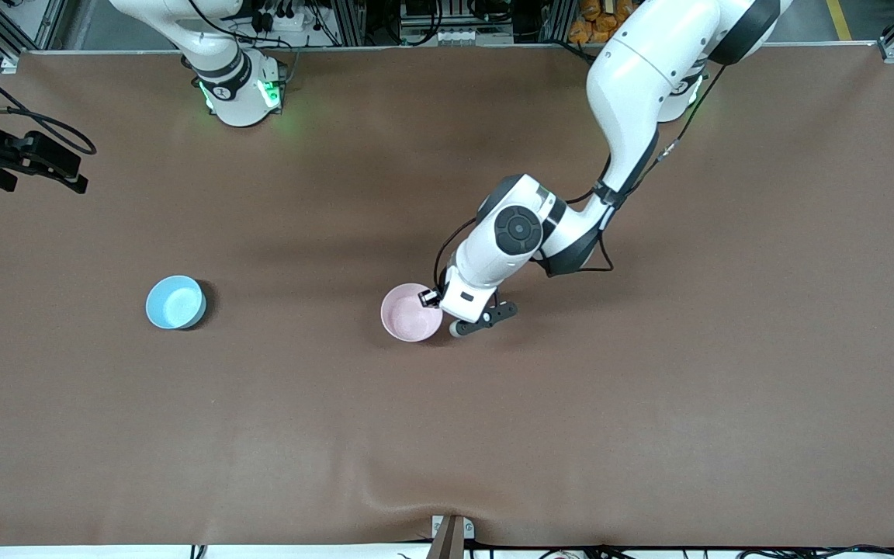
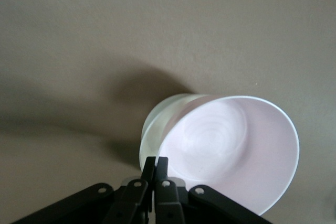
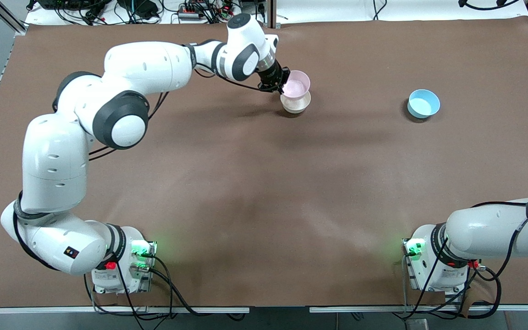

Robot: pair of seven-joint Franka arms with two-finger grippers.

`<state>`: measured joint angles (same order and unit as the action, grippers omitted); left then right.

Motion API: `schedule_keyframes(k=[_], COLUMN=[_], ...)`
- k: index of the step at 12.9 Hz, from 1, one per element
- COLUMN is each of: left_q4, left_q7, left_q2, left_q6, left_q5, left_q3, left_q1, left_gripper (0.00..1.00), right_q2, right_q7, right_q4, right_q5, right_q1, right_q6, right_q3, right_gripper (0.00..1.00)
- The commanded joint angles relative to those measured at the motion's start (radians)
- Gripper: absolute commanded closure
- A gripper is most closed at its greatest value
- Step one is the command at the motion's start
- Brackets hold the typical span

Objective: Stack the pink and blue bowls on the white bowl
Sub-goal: 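Lower the pink bowl into the white bowl and open the left gripper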

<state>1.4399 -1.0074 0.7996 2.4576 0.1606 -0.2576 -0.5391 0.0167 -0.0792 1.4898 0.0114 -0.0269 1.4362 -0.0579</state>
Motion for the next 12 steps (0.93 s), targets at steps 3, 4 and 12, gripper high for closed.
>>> schedule_keyframes(k=[3, 4, 12], left_q4=[-0.030, -0.027, -0.027], left_q7=[-0.014, -0.014, 0.006], left_q2=[0.026, 0.024, 0.030], left_q6=[0.009, 0.009, 0.009], left_q5=[0.010, 0.010, -0.004], left_q3=[0.015, 0.015, 0.027], left_q1=[-0.025, -0.025, -0.039], left_gripper=[1.00, 1.00, 0.00], right_q2=[0.006, 0.006, 0.006], right_q7=[0.009, 0.007, 0.007], right_q4=[0.001, 0.001, 0.001], right_q5=[0.009, 0.009, 0.009], right_q1=[-0.015, -0.015, -0.018], right_q6=[-0.003, -0.003, -0.005], right_q3=[-0.010, -0.010, -0.010], right_gripper=[0.00, 0.00, 0.00])
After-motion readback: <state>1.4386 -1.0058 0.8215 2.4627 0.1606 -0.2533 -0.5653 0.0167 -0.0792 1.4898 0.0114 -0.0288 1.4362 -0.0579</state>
